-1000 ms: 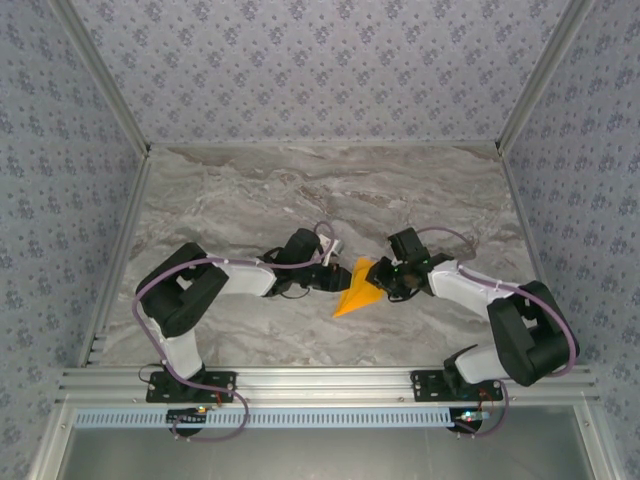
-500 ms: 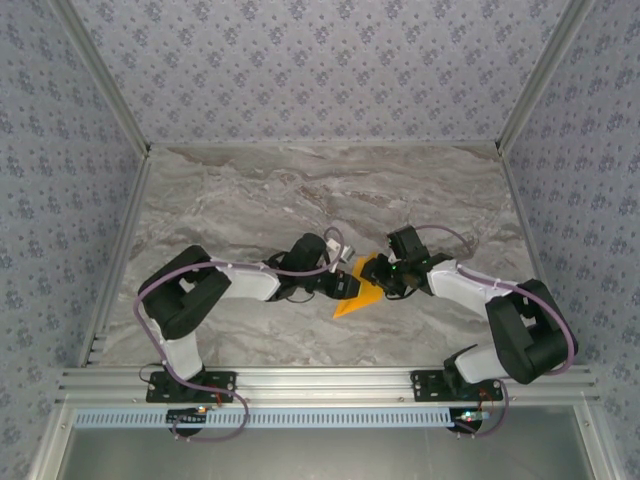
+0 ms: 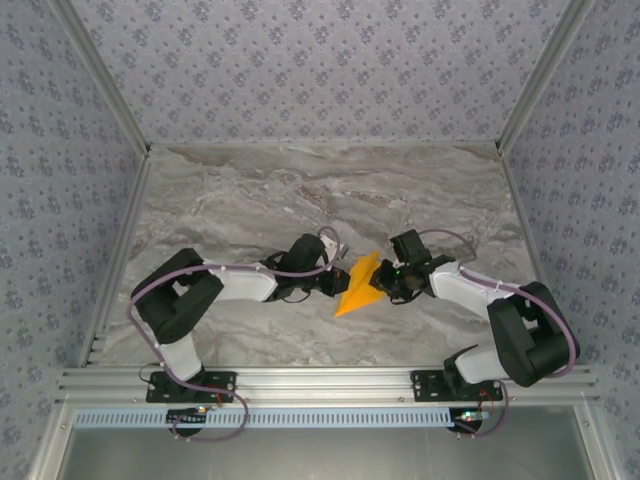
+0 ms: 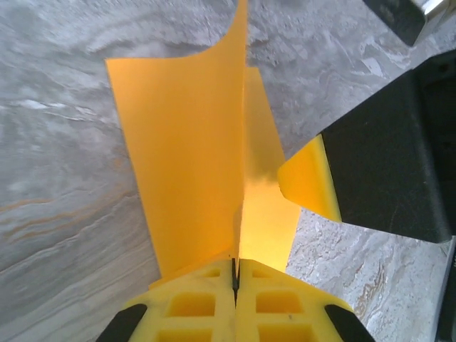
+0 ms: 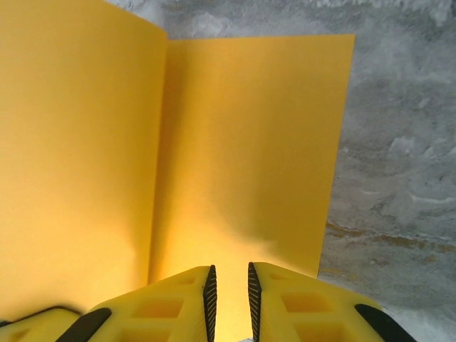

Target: Fold a paper plane with a square sheet of paper (pick it up from the middle)

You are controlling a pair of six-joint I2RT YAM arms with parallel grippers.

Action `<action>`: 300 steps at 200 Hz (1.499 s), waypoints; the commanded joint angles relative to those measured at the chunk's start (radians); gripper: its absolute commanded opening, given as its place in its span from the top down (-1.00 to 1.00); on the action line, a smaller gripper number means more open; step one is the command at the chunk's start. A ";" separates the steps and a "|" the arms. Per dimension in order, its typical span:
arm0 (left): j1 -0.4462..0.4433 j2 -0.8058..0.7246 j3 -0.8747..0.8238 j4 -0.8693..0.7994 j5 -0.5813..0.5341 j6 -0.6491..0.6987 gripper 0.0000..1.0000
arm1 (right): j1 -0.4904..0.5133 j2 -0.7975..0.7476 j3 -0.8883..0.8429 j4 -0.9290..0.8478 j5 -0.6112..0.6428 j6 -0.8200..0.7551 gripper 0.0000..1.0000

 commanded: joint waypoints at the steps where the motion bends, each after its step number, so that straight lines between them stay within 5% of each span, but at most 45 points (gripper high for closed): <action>1: 0.000 -0.104 -0.052 -0.030 -0.116 -0.018 0.91 | 0.000 0.001 0.047 -0.009 -0.007 -0.039 0.56; 77: 0.017 -0.483 -0.198 -0.249 -0.466 -0.074 0.91 | 0.073 0.076 0.173 0.013 -0.028 -0.077 0.56; 113: 0.015 -0.559 -0.226 -0.288 -0.516 -0.077 0.90 | 0.099 0.111 0.206 0.024 -0.027 -0.078 0.56; 210: 0.021 -0.307 -0.179 -0.129 -0.196 -0.043 0.87 | 0.155 0.223 0.235 0.087 -0.063 -0.077 0.62; 300: 0.048 -0.223 -0.159 -0.066 0.017 -0.018 0.86 | 0.157 0.277 0.191 0.154 -0.104 -0.057 0.64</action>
